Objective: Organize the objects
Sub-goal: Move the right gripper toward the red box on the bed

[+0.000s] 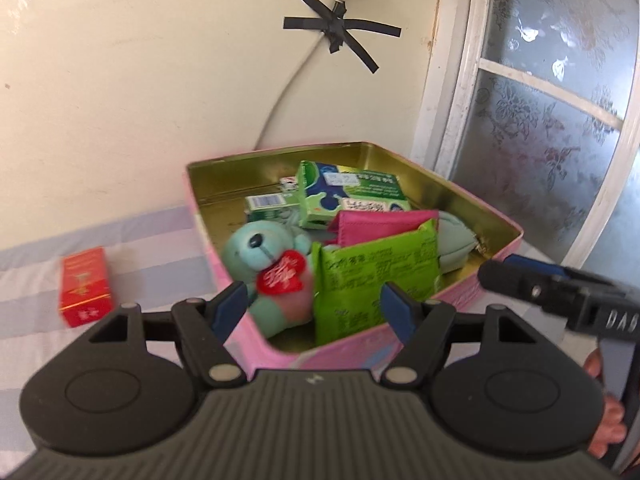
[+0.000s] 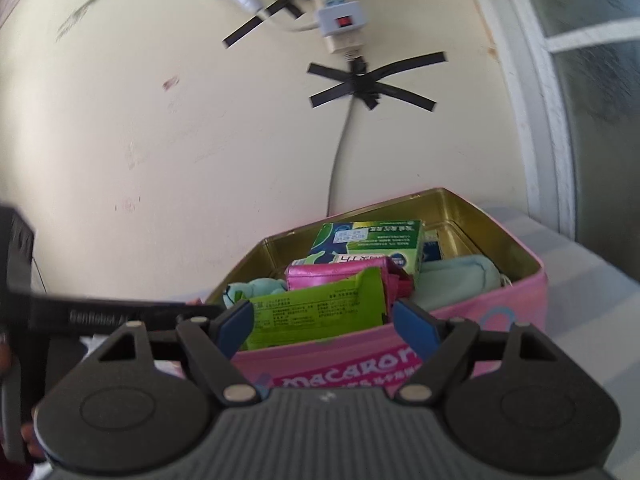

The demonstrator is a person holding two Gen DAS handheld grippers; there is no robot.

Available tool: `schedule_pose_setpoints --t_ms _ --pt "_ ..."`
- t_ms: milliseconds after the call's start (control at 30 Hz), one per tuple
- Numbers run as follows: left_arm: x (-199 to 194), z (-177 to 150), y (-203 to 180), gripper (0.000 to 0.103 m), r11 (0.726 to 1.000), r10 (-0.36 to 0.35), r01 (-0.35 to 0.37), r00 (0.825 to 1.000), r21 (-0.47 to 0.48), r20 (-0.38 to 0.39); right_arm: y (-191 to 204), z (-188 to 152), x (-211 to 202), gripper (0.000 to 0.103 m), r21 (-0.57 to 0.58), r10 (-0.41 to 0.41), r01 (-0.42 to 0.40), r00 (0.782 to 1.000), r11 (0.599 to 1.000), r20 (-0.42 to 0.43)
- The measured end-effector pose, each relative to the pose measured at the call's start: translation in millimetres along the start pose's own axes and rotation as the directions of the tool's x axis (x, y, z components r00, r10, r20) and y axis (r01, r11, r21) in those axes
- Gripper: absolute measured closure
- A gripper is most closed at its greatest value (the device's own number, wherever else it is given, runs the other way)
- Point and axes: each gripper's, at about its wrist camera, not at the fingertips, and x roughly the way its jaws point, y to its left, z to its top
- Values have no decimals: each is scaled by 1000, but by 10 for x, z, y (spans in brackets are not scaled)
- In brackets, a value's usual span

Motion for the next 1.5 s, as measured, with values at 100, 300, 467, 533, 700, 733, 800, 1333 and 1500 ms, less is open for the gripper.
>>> schedule_pose_setpoints --t_ms 100,300,467,533,700,733,800,1333,1500 --pt "-95 -72 39 28 999 42 -42 999 17 9 21 -21 -16 24 36 9 -9 1000 999 -18" --pt "-274 -189 264 28 992 128 -128 991 17 26 268 -34 -11 24 17 29 -29 999 999 -32" --pt "-397 -298 541 28 980 197 -197 980 -20 20 530 -53 33 24 -29 48 -50 997 998 -52" --pt "-433 -342 674 28 975 218 -218 976 -37 15 629 -68 64 24 -45 55 -58 996 997 -64" --pt "-515 -461 1005 28 958 282 -281 959 -62 5 894 -99 118 24 -89 70 -78 994 993 -89" --pt "-528 -482 1067 28 953 296 -295 955 -67 2 948 -103 129 24 -100 74 -83 993 992 -93" --pt "-557 -528 1199 28 944 320 -319 947 -80 -4 1064 -115 155 24 -121 80 -92 991 988 -103" --pt "-763 -784 2079 28 870 457 -457 888 -184 -50 1838 -310 459 24 -272 114 -162 976 949 -184" --pt "-797 -821 2227 28 864 448 -448 892 -231 -55 1981 -367 558 24 -292 112 -169 973 941 -201"
